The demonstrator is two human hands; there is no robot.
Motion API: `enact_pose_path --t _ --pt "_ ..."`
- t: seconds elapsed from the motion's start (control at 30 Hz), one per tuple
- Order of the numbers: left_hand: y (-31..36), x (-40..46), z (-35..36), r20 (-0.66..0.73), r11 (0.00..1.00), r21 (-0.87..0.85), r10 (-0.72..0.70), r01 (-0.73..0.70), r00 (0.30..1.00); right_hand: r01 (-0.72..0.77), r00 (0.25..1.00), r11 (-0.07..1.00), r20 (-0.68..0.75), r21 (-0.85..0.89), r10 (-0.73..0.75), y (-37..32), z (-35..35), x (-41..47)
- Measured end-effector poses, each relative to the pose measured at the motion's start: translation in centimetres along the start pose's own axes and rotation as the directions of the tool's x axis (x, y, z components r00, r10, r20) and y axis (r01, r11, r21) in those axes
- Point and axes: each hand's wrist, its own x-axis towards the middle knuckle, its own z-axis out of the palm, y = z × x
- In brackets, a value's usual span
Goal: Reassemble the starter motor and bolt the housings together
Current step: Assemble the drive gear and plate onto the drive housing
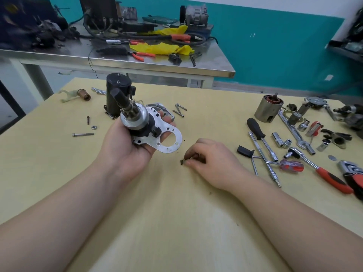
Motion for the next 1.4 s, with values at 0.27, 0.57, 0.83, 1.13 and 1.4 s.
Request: enact_pose_path --t 0.27,0.57,0.83,1.13,1.4 --pt "-0.9 -1.1 0.0 0.067 1.0 -0.018 0.022 -0.021 0.997 -0.003 0.998 0.997 -0.071 -0.075 -0.002 0.3 -0.2 0.1" --pt "-1.5 -1.0 -0.2 0.081 0.999 -0.023 0.035 -0.033 0.996 0.01 0.999 0.993 0.039 -0.12 -0.006 -0.3 -0.3 -0.1" --pt "-1.1 -1.2 -0.1 -0.028 1.0 -0.007 0.009 -0.009 1.0 0.015 0.968 0.744 -0.197 0.668 0.156 -1.3 -1.1 -1.0" --pt "-1.6 -2.0 0.4 0.005 0.994 0.089 0.063 -0.063 0.998 0.153 0.966 0.576 -0.244 0.803 0.083 -2.8 -1.3 -2.2" --pt "-2.0 -2.8 1.3 0.061 0.99 0.117 0.073 -0.08 0.995 0.08 0.978 0.656 -0.185 0.75 0.092 -4.0 -0.3 -2.4"
